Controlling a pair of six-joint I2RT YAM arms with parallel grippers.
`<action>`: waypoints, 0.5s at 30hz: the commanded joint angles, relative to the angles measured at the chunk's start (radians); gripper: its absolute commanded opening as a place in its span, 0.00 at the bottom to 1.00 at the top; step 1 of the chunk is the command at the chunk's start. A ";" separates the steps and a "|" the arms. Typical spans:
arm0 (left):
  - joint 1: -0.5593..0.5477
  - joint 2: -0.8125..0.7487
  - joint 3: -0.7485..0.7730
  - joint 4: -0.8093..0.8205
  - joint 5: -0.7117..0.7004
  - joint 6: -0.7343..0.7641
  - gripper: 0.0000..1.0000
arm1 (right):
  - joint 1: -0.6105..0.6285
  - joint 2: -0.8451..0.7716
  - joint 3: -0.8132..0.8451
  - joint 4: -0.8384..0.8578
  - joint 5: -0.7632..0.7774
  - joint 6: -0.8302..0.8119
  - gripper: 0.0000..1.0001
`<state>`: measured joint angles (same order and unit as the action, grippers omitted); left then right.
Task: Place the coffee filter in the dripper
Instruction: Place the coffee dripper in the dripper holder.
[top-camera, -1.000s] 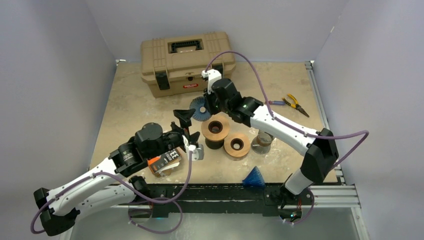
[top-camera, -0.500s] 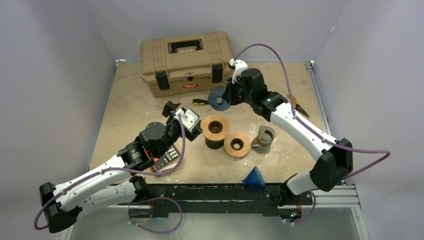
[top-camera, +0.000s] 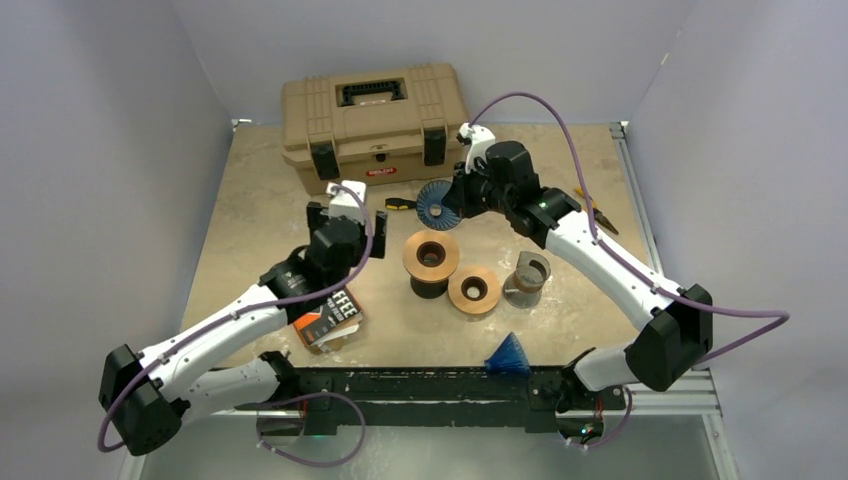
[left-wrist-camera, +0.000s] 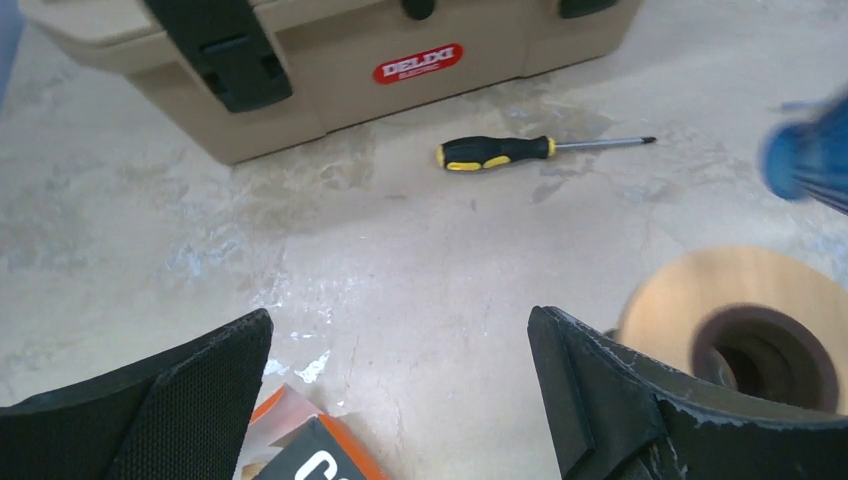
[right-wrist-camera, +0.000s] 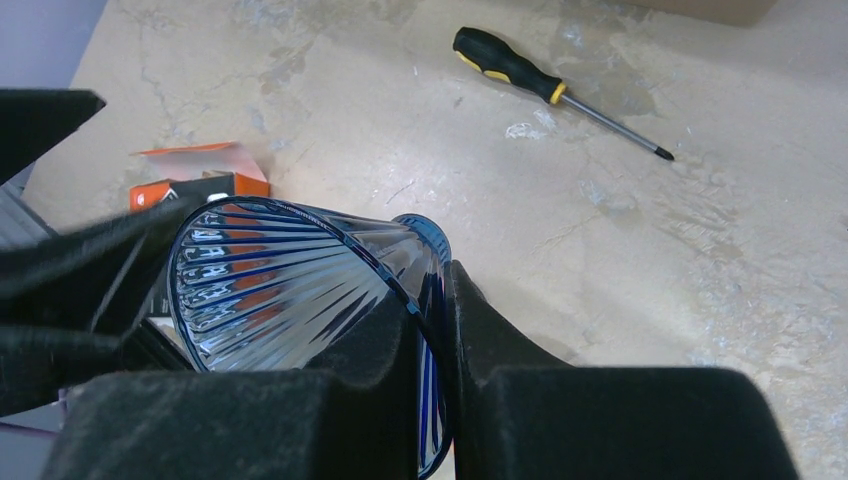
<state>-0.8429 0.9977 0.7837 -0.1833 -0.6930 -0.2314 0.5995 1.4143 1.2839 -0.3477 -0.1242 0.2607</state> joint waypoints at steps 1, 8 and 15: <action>0.157 0.022 0.037 -0.044 0.202 -0.191 1.00 | -0.003 -0.043 0.001 -0.003 -0.028 0.003 0.00; 0.312 0.109 0.068 -0.081 0.444 -0.237 1.00 | -0.004 -0.064 -0.025 0.001 -0.073 -0.008 0.00; 0.347 0.162 0.069 -0.074 0.601 -0.284 1.00 | -0.004 -0.064 -0.031 -0.010 -0.164 -0.017 0.00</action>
<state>-0.5037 1.1542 0.8181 -0.2726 -0.2253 -0.4583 0.5991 1.3846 1.2507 -0.3813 -0.2005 0.2588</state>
